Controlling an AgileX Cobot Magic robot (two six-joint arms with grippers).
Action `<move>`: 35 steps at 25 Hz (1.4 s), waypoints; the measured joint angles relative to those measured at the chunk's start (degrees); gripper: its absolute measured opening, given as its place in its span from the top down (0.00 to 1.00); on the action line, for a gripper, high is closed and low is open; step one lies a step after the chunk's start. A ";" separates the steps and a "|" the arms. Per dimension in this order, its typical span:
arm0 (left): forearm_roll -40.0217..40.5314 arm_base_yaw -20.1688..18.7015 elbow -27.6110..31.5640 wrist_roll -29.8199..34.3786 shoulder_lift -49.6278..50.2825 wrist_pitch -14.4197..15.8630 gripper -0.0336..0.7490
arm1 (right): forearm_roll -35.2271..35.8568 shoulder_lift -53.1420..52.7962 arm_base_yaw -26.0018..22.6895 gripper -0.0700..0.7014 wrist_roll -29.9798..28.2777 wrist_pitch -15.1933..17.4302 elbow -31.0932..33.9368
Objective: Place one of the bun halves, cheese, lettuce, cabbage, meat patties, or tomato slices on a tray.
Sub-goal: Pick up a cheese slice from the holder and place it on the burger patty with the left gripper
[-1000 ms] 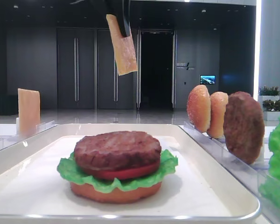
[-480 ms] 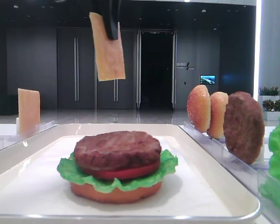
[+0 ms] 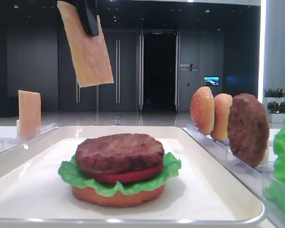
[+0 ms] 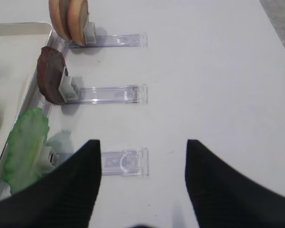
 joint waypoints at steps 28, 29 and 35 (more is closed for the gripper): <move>-38.81 0.00 29.56 27.54 -7.28 -28.01 0.91 | 0.00 0.00 0.00 0.38 0.00 0.00 0.00; -39.84 0.00 29.56 28.21 -6.95 -28.08 0.91 | 0.00 0.00 0.00 0.38 0.00 0.00 0.00; -43.46 0.00 29.70 31.71 -4.27 -28.69 0.91 | 0.00 0.00 0.00 0.38 0.00 0.00 0.00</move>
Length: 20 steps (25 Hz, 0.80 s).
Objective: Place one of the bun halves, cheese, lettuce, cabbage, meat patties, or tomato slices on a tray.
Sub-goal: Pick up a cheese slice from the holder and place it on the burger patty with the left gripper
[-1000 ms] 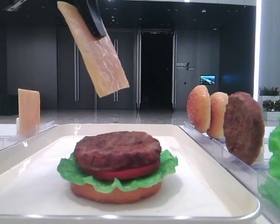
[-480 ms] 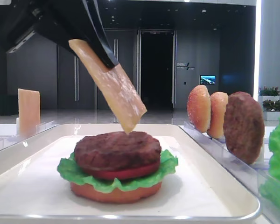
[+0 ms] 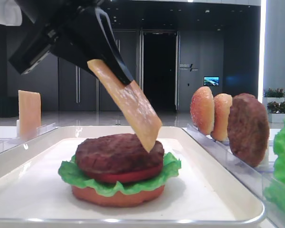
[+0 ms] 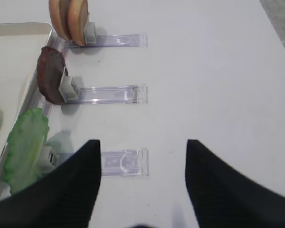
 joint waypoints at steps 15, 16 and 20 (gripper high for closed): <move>-2.20 0.00 0.00 2.49 2.22 -0.92 0.91 | 0.00 0.00 0.00 0.38 0.00 0.00 0.00; -2.33 0.00 0.00 2.49 2.27 -0.98 0.91 | 0.00 0.00 0.00 0.38 0.00 0.00 0.00; -2.37 0.00 0.00 2.59 2.67 -1.15 0.91 | 0.00 0.00 0.00 0.38 0.00 0.00 0.00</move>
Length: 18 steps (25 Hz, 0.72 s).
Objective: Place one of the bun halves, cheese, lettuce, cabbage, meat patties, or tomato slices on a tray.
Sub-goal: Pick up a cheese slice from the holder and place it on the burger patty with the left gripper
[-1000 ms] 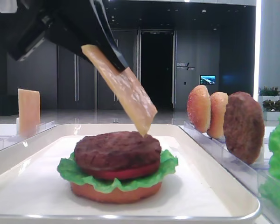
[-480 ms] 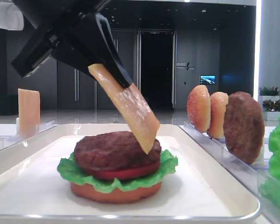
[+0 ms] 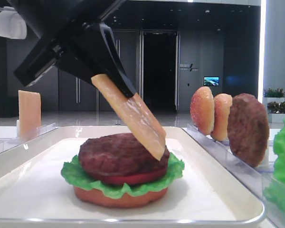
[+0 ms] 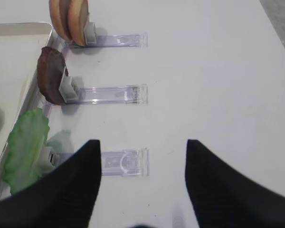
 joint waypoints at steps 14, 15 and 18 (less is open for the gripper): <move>0.11 0.00 0.00 -0.03 0.26 -0.07 0.45 | 0.00 0.00 0.00 0.38 0.00 0.00 0.00; 0.50 0.00 0.00 -0.48 0.26 0.06 0.41 | 0.02 0.00 0.00 0.38 0.00 0.00 0.00; 2.61 0.00 0.00 -2.51 0.14 0.33 0.37 | 0.02 0.00 0.00 0.38 0.00 0.00 0.00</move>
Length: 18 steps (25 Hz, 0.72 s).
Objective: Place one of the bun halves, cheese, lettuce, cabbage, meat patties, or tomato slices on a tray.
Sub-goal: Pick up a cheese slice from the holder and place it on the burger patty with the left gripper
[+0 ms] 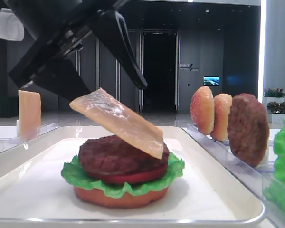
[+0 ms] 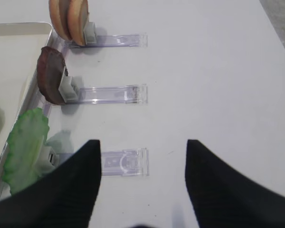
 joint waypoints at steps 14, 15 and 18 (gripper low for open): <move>13.44 0.00 0.00 -11.11 -6.09 4.19 0.35 | 0.00 0.00 0.00 0.38 0.00 0.00 0.00; 14.27 0.00 0.00 -11.75 -6.22 4.70 0.35 | 0.00 0.00 0.00 0.38 0.00 0.00 0.00; 17.20 0.00 -0.61 -13.91 -6.53 6.42 0.35 | 0.00 0.00 0.00 0.38 0.00 0.00 0.00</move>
